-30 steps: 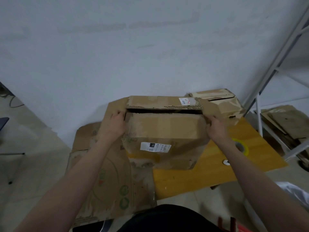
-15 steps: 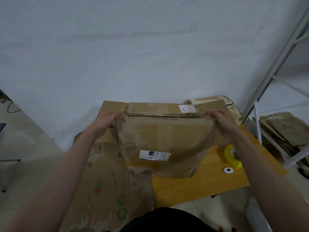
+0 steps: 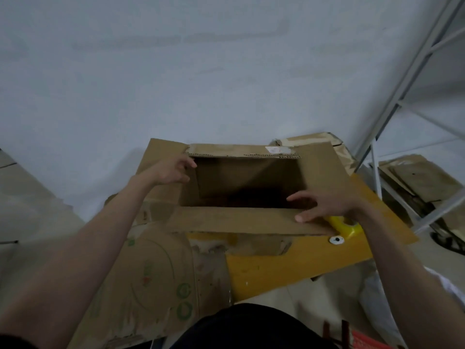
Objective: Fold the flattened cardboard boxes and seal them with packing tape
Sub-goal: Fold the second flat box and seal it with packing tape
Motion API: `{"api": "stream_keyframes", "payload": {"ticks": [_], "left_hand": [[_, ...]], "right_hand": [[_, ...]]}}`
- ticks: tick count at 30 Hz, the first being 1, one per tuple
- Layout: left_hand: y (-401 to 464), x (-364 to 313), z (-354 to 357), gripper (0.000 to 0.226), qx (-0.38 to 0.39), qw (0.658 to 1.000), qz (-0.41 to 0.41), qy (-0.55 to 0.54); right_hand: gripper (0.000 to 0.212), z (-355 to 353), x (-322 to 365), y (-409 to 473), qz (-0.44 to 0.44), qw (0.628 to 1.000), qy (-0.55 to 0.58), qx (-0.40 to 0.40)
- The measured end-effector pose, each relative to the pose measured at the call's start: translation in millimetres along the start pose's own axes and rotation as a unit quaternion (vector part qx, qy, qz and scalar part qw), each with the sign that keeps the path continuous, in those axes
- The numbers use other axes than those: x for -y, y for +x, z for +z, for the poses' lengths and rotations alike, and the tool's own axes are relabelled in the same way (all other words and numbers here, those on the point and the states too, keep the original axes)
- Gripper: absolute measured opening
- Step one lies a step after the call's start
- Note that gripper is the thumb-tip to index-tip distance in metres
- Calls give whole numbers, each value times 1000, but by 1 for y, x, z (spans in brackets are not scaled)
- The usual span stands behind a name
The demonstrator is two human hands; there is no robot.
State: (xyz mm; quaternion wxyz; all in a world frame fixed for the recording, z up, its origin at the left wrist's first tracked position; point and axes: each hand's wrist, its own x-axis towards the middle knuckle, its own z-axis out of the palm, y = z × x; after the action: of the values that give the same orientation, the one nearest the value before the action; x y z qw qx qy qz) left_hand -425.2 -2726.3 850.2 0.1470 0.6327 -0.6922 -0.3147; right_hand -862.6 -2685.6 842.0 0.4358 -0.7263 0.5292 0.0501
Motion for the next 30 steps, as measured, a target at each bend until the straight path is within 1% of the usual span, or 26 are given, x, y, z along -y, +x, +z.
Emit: {"api": "stream_keyframes", "payload": {"ticks": [2,5,7,8,10,14,18,20,22,23,26,28,30], "left_hand": [[7,-3,-4,42,-46,998,32,-5],[21,-12,-11,51,-118,990,78,7],[35,-20,-17,62,-140,986,85,28],[43,-23,-21,69,-138,986,83,45],[57,-28,-30,80,-117,986,77,95],[81,-31,-46,93,-65,979,64,181],[95,-33,-52,111,-41,976,45,207],[100,-32,-53,116,-37,975,43,215],[103,-31,-53,119,-33,973,40,224],[105,-30,-54,120,-32,972,39,228],[107,-31,-54,123,-29,970,37,240],[108,-32,-54,124,-27,967,40,249],[108,-34,-55,123,-26,967,40,252]], "right_hand": [[84,11,2,9,18,998,-56,-6],[97,22,0,27,26,983,-174,-45],[102,29,-5,35,32,976,-202,-70],[103,32,-8,37,34,976,-202,-78],[106,34,-10,37,33,976,-196,-88],[110,26,-6,33,30,980,-173,-91],[108,13,2,25,27,993,-86,-78],[106,6,5,20,24,995,-39,-90],[110,-3,6,15,41,990,-33,-130],[113,-8,5,14,64,984,-45,-163],[114,-20,-3,11,162,948,-37,-272],[112,-26,-8,10,210,929,-18,-304],[108,-30,-9,10,221,917,9,-332]]}}
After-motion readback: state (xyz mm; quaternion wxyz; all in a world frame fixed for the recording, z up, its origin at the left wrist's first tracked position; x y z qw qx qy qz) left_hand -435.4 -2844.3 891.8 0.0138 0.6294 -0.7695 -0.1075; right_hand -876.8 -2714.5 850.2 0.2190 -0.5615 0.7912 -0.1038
